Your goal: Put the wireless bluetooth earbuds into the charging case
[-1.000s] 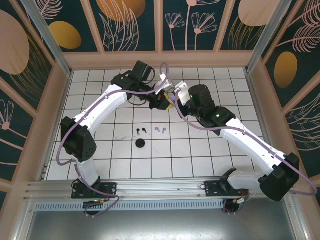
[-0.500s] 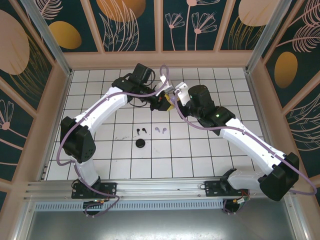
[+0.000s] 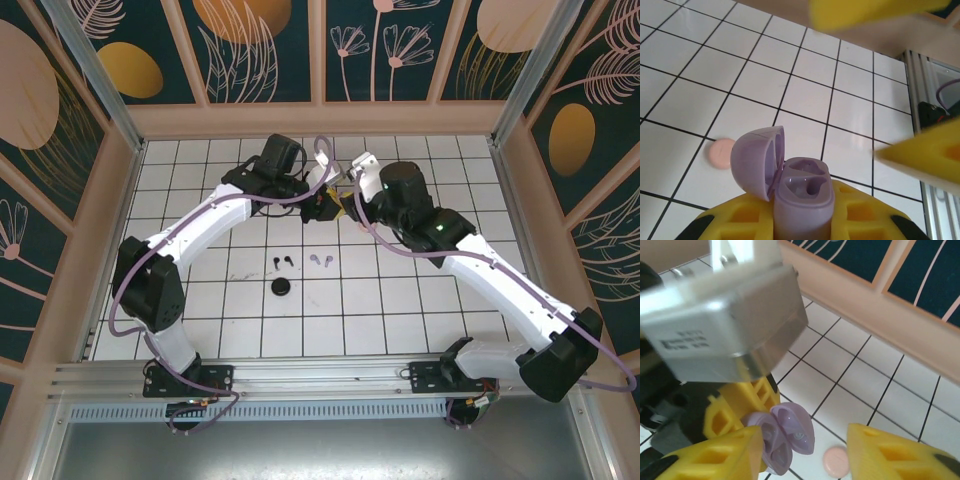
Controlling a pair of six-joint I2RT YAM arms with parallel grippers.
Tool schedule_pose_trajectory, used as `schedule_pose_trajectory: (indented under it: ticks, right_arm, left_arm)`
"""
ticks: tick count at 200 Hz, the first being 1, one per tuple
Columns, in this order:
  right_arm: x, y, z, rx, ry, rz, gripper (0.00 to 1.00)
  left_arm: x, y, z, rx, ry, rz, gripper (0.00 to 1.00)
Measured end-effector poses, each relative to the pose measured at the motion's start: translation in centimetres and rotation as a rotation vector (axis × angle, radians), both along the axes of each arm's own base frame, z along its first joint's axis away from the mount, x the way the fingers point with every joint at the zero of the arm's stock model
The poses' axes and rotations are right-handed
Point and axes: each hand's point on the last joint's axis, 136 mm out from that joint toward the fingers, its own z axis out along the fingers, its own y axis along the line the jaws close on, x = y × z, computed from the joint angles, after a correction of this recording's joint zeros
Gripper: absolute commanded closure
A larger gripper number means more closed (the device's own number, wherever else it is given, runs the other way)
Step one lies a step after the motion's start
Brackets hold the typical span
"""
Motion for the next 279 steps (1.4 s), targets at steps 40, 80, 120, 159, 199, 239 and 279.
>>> schedule_pose_trajectory:
  ticks: [40,80,120,159,199,239,279]
  right_arm:
    - [-0.6,-0.5,1.6,0.043,-0.014,-0.011,0.34]
    - [-1.8,-2.0,3.9,0.115,-0.03,-0.041,0.31]
    - [-1.2,-4.5,4.3,0.209,0.02,-0.151,0.31]
    - [-0.8,-5.3,0.5,0.27,0.158,-0.251,0.31]
    - [-0.6,-4.8,-4.6,0.295,0.323,-0.324,0.33]
    - [-0.1,-4.0,-9.3,0.298,0.473,-0.389,0.33]
    - [0.5,-2.6,-12.7,0.287,0.567,-0.42,0.34]
  left_arm:
    - [1.1,1.4,1.6,-0.072,-0.04,0.073,1.0]
    - [2.0,3.2,3.4,-0.141,-0.106,0.145,1.0]
    - [1.5,4.3,3.9,-0.19,-0.17,0.207,1.0]
    - [1.3,5.7,5.2,-0.269,-0.267,0.29,1.0]
    - [0.5,7.9,5.9,-0.375,-0.422,0.393,1.0]
    - [0.2,9.6,6.2,-0.446,-0.539,0.474,1.0]
    - [-0.4,11.9,5.8,-0.529,-0.598,0.582,1.0]
